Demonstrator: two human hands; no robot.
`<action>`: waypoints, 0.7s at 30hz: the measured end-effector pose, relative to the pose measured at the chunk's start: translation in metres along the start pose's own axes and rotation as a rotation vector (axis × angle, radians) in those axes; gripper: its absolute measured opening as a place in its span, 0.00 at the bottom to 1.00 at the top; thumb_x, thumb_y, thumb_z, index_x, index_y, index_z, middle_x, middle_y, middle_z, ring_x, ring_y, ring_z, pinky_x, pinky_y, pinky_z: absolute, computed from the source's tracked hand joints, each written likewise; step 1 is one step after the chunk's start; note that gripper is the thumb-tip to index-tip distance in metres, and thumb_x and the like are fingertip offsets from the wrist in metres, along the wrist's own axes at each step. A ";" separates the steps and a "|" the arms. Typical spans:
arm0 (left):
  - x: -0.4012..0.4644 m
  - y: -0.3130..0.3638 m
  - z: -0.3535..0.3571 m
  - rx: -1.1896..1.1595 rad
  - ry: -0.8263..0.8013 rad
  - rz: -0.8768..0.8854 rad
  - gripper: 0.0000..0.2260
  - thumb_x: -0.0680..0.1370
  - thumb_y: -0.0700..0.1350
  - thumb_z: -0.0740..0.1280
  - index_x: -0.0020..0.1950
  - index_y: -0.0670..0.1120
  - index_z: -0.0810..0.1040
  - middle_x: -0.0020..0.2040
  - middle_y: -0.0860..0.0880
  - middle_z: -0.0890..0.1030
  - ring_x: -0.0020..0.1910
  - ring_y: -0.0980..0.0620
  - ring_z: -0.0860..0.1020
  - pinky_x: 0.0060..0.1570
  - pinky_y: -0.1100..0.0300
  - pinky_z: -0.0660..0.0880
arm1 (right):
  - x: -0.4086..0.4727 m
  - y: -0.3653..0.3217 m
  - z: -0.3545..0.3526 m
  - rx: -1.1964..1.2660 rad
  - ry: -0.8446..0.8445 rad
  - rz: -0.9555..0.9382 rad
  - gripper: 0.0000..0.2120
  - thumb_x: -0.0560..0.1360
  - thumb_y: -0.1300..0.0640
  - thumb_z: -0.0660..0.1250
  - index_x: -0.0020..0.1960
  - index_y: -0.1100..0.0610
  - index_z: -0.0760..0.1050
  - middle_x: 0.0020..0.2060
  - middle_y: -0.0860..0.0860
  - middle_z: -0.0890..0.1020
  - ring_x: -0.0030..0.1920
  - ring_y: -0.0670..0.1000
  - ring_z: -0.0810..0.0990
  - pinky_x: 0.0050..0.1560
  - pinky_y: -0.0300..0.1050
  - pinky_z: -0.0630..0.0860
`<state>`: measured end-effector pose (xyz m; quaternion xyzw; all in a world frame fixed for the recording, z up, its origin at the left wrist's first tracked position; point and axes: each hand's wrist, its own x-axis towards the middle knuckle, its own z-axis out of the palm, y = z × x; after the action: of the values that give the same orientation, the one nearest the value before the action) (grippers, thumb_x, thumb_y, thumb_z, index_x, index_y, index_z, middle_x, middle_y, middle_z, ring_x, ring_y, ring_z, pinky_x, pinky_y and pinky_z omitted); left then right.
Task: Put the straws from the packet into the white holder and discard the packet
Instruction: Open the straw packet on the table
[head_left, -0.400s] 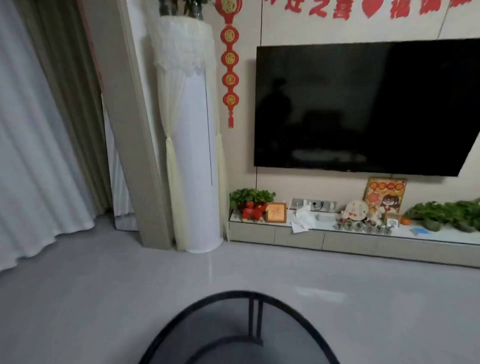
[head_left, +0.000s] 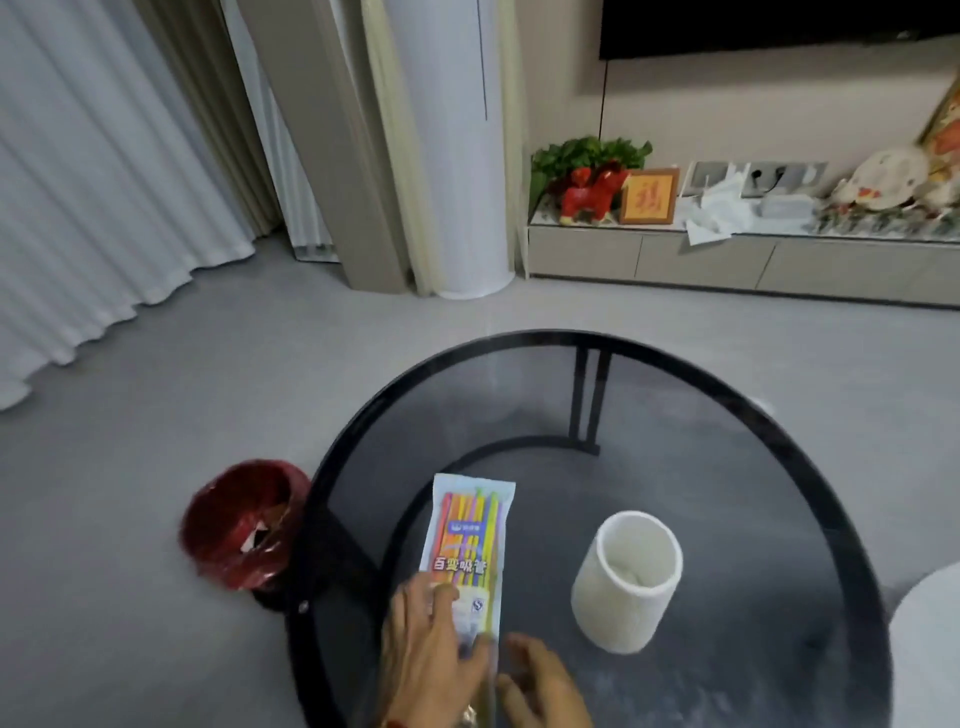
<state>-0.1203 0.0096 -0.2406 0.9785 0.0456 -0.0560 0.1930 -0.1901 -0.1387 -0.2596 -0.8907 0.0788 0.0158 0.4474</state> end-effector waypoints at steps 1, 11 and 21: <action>0.006 -0.003 0.006 0.091 0.007 0.000 0.30 0.66 0.67 0.60 0.64 0.54 0.71 0.71 0.50 0.64 0.70 0.49 0.63 0.67 0.53 0.65 | 0.002 0.013 0.013 0.231 -0.065 -0.010 0.13 0.79 0.62 0.72 0.61 0.50 0.78 0.61 0.51 0.81 0.55 0.47 0.82 0.54 0.27 0.72; 0.009 -0.078 0.048 -0.059 0.114 0.171 0.26 0.62 0.59 0.66 0.56 0.60 0.60 0.55 0.66 0.67 0.58 0.55 0.72 0.56 0.58 0.70 | 0.013 0.053 0.069 -0.055 0.174 -0.393 0.18 0.63 0.57 0.74 0.53 0.53 0.84 0.46 0.45 0.84 0.46 0.36 0.74 0.40 0.27 0.71; 0.018 -0.098 0.020 0.339 -0.007 0.043 0.42 0.64 0.47 0.74 0.73 0.49 0.56 0.64 0.45 0.60 0.65 0.41 0.65 0.61 0.47 0.66 | -0.031 0.063 0.049 -0.083 0.148 -0.178 0.18 0.78 0.63 0.68 0.67 0.53 0.77 0.67 0.45 0.78 0.66 0.47 0.77 0.67 0.38 0.69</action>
<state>-0.1155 0.0938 -0.2977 0.9976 0.0140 -0.0622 0.0264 -0.2281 -0.1327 -0.3358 -0.9106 0.0314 -0.0867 0.4029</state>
